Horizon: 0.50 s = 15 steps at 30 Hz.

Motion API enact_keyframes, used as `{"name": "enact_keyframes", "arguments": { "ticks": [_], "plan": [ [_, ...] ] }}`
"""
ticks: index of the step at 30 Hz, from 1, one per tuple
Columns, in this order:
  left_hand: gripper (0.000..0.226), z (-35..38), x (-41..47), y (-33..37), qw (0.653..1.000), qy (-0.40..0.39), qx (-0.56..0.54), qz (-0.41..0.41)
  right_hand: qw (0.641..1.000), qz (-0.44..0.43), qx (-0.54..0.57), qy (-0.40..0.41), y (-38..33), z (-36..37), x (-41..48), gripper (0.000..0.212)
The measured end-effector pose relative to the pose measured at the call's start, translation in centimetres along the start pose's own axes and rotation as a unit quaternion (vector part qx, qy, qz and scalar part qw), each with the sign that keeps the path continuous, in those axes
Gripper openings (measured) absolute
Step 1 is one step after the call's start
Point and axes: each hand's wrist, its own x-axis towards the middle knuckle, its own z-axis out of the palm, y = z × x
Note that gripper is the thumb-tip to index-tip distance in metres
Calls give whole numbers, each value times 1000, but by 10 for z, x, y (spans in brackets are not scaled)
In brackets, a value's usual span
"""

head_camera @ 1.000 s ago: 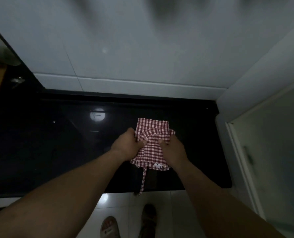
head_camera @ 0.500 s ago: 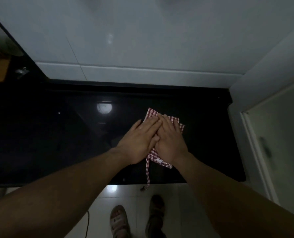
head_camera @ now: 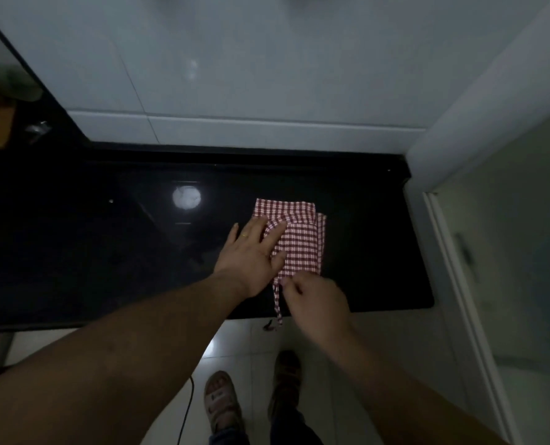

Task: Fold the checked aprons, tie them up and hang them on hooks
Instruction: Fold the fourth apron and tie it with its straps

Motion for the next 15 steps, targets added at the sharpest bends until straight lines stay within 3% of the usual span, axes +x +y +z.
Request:
{"name": "enact_keyframes", "arguments": {
  "ticks": [4,7,9,13,15],
  "plan": [
    [66,-15,1,8,999,28,35,2,995,89,34,-23,5,27,-14,22],
    [45,-23,-4,10,991,77,45,103,989,126,74,-29,1,24,-10,19],
    [32,-19,-9,6,985,58,24,163,981,147,121,-39,0,19,-8,22],
    [27,-14,-17,-3,988,36,-49,144,925,228,301,-38,-7,10,-11,21],
    [29,-15,-15,-4,988,22,-49,147,904,255,337,-70,-6,3,-9,23]
  ]
}}
